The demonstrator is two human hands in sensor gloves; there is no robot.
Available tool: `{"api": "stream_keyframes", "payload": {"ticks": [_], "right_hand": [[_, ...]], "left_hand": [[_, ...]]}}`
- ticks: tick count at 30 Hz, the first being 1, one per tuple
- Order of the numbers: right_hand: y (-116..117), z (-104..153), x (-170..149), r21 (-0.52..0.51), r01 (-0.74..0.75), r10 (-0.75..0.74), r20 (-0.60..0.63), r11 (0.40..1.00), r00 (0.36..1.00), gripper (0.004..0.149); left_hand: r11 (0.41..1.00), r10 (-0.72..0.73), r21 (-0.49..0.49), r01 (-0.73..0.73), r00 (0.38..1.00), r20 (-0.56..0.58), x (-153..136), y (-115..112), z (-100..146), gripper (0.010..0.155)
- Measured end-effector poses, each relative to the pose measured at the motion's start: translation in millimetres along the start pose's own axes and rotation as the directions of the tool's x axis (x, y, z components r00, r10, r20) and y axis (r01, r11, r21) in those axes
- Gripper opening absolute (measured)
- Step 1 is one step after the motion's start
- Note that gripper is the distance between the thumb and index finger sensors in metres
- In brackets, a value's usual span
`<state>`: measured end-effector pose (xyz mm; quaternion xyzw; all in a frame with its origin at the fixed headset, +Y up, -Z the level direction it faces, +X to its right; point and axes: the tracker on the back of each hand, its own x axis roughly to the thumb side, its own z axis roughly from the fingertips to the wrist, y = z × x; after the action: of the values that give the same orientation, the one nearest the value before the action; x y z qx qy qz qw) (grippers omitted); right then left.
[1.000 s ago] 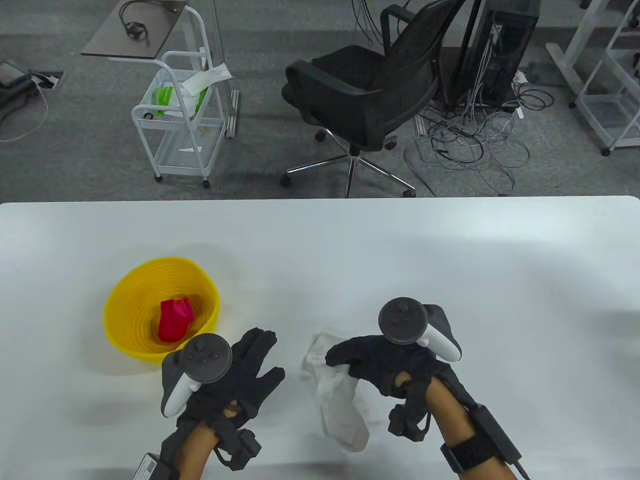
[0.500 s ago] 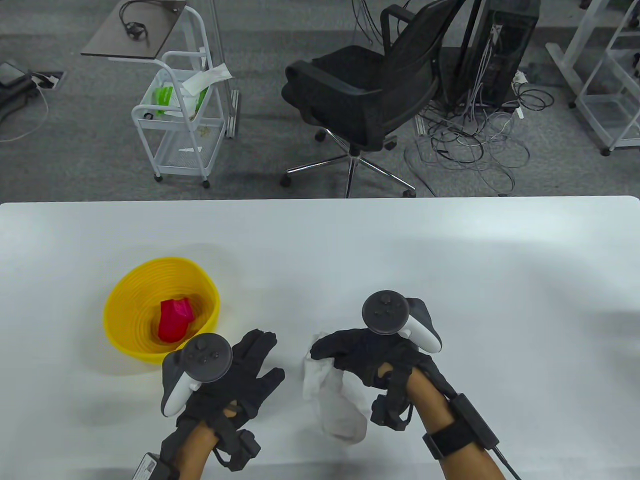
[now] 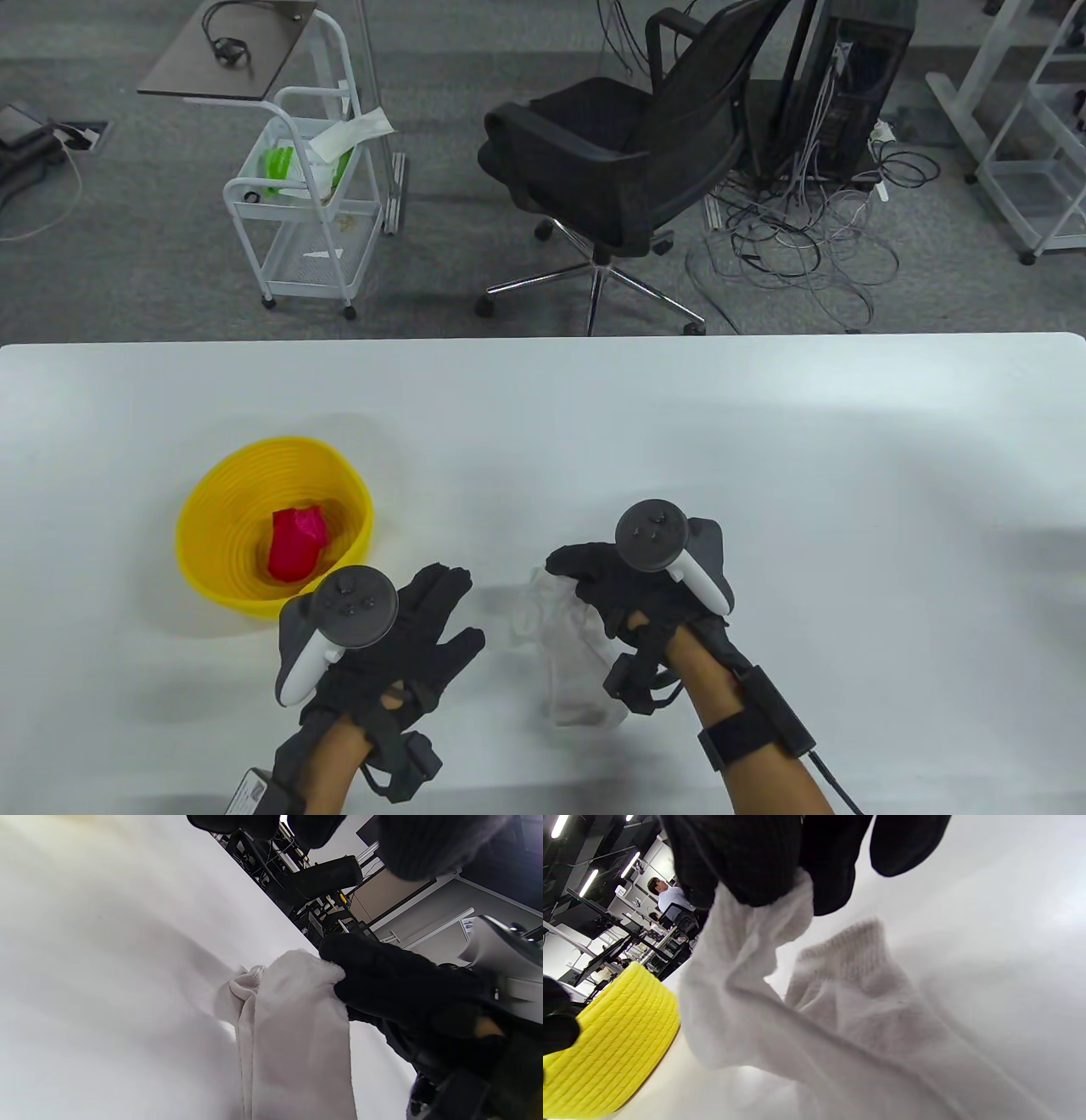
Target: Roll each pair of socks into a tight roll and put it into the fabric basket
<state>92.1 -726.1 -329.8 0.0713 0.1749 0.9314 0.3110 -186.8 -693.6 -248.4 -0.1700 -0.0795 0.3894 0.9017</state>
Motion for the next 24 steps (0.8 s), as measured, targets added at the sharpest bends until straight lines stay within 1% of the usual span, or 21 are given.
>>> {"api": "stream_keyframes", "payload": {"ticks": [4, 6, 11, 14, 15, 20, 22, 24], "right_hand": [[3, -3, -5, -0.064, -0.033, 0.031, -0.031, 0.997, 0.999, 0.047], [3, -4, -5, -0.082, -0.018, 0.018, 0.008, 0.996, 1.0, 0.046], [0, -2, -1, -0.014, 0.108, -0.107, 0.052, 0.994, 0.993, 0.046], [-1, -2, -1, 0.051, 0.213, -0.216, 0.072, 0.976, 0.974, 0.045], [-1, -2, -2, 0.059, 0.227, -0.23, 0.072, 0.972, 0.97, 0.045], [3, -5, -8, 0.035, 0.173, -0.174, 0.035, 0.984, 0.984, 0.045], [6, -7, -12, 0.004, 0.147, -0.147, 0.006, 0.989, 0.989, 0.045], [9, -9, -14, -0.036, 0.078, -0.079, -0.024, 0.996, 0.997, 0.046]], "left_hand": [[1.0, -0.001, -0.002, 0.001, 1.0, -0.001, 0, -1, 0, 0.077], [1.0, -0.001, -0.003, 0.001, 1.0, -0.001, 0, -1, 0, 0.077], [1.0, -0.001, -0.005, 0.001, 1.0, -0.003, 0, -1, -1, 0.077], [1.0, -0.001, -0.007, 0.001, 1.0, -0.004, 0, -1, -1, 0.077], [1.0, -0.001, -0.007, 0.001, 1.0, -0.004, 0, -1, -1, 0.076], [1.0, -0.005, -0.014, 0.004, 1.0, -0.009, 0, -2, -1, 0.076], [1.0, -0.009, -0.02, 0.009, 1.0, -0.011, 0, -3, -1, 0.076], [1.0, -0.012, -0.024, 0.011, 1.0, -0.012, 0, -4, -1, 0.076]]}}
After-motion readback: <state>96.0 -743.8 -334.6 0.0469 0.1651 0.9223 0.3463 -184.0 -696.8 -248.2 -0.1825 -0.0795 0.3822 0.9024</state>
